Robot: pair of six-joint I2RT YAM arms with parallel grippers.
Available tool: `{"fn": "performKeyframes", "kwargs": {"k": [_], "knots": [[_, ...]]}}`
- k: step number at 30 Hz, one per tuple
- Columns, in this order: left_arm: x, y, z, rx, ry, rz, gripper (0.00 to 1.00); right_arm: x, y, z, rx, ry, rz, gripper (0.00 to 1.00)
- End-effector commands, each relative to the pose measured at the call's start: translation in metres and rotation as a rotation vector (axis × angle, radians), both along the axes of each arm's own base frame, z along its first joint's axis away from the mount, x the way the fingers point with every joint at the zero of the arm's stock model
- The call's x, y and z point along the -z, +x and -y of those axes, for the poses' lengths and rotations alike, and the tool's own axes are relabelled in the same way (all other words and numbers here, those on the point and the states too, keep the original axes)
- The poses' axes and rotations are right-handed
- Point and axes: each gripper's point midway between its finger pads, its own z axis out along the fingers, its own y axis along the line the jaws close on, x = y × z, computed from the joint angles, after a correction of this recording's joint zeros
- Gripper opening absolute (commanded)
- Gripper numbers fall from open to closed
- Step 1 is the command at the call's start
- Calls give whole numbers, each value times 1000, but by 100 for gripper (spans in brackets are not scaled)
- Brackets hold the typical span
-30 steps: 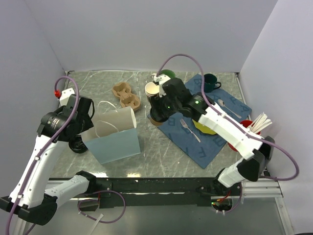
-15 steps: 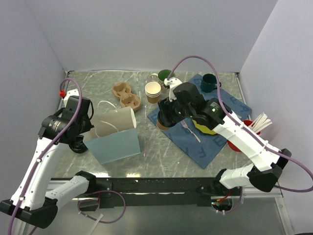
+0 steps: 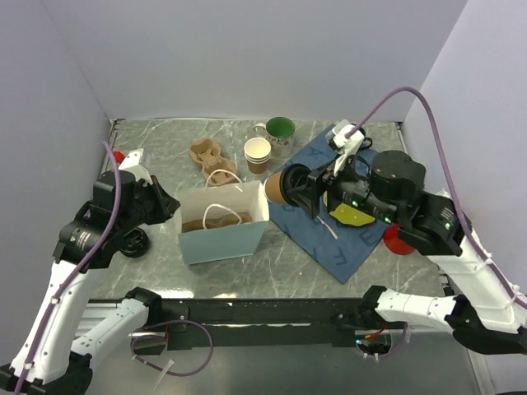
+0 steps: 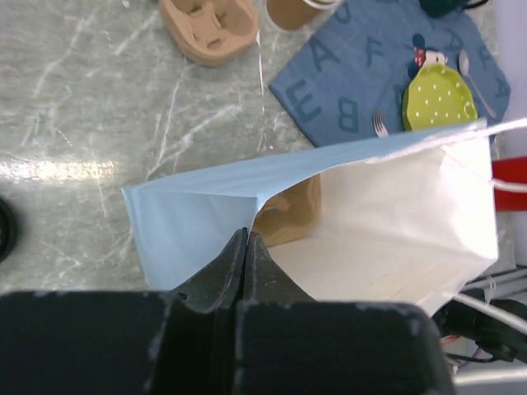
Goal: Pack the takeout coffee
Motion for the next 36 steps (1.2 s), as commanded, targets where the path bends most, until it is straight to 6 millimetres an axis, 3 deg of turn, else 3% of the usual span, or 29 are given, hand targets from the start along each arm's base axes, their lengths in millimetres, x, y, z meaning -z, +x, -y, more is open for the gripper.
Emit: {"fn": "performKeyframes", "kwargs": {"k": [1,7,12,16,18,19,21,24,36], "knots": [[-2,7,11,31,-43,22,2,-35,-7,-9,-49,58,106,63],[-4,1,35,171,-105,25,1,-43,-20,-26,-108,51,133,63],[3,1,36,217,-49,5,2,-42,-18,-30,-117,20,161,64],[2,12,20,118,4,6,23,-30,-8,-32,-106,-52,210,64],[2,16,14,80,29,-7,28,-29,-2,-35,-96,-69,231,64],[-5,18,7,41,41,4,36,-31,1,-38,-98,-72,258,64],[-8,23,-7,-38,85,6,40,-31,6,-46,-108,-79,279,64],[-10,25,-17,-92,108,1,39,-31,11,-57,-127,-99,312,65],[0,21,5,-14,15,-10,38,-13,19,-72,-171,-165,347,66]]}}
